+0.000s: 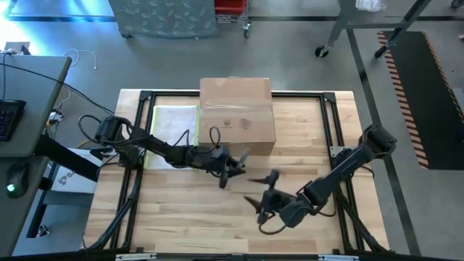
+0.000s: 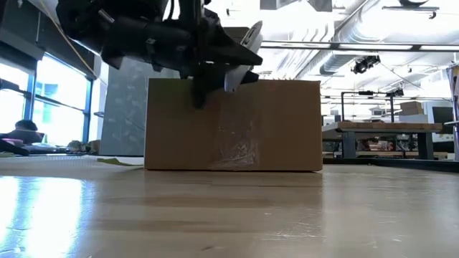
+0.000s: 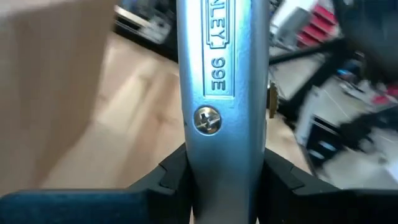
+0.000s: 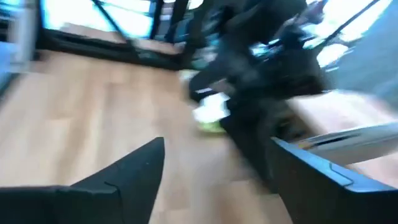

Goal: Unpack boxes
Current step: Prepare the silver cutter sliding the blade

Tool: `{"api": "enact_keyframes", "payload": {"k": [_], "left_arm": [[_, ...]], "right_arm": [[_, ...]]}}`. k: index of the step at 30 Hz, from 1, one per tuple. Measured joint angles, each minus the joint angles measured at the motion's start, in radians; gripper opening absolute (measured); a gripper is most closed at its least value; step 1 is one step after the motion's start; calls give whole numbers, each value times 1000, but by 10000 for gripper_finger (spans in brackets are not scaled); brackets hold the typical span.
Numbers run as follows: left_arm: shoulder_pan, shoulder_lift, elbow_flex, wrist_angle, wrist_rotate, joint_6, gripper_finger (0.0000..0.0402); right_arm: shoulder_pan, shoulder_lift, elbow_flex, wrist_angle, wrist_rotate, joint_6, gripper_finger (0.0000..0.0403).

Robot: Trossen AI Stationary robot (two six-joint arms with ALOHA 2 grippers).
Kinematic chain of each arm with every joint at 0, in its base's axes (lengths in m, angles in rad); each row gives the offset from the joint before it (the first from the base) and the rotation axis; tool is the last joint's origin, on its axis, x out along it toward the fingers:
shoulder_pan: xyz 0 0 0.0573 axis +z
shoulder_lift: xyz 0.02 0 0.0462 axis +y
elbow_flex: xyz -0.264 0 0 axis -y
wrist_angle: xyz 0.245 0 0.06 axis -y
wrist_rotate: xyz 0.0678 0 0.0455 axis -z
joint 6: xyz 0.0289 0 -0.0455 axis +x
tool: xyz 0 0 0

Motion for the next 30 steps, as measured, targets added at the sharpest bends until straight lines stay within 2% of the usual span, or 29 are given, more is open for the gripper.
{"api": "enact_keyframes", "payload": {"k": [4, 10, 12, 16, 20, 25, 30], "left_arm": [[-52, -1, 38, -5, -74, 27, 101], [-103, -1, 123, -89, -69, 57, 101], [-104, -4, 150, -151, -69, 57, 101], [-107, -4, 182, -248, -111, 58, 101], [-107, -4, 191, -266, -132, 59, 101], [-107, -4, 191, -263, -122, 23, 101], [-107, -4, 191, -259, -120, 26, 100]], "right_arm": [[-15, 21, 0, 87, -4, -89, 194], [-40, 23, 0, 133, 126, -337, 45], [-40, 23, 0, 142, 137, -428, 12], [-42, 23, -1, 148, 137, -477, 10], [-44, 23, -1, 100, 164, -495, 1], [-62, 28, -1, 64, 98, -475, 0], [-67, 39, -1, 45, 187, -472, 0]]}}
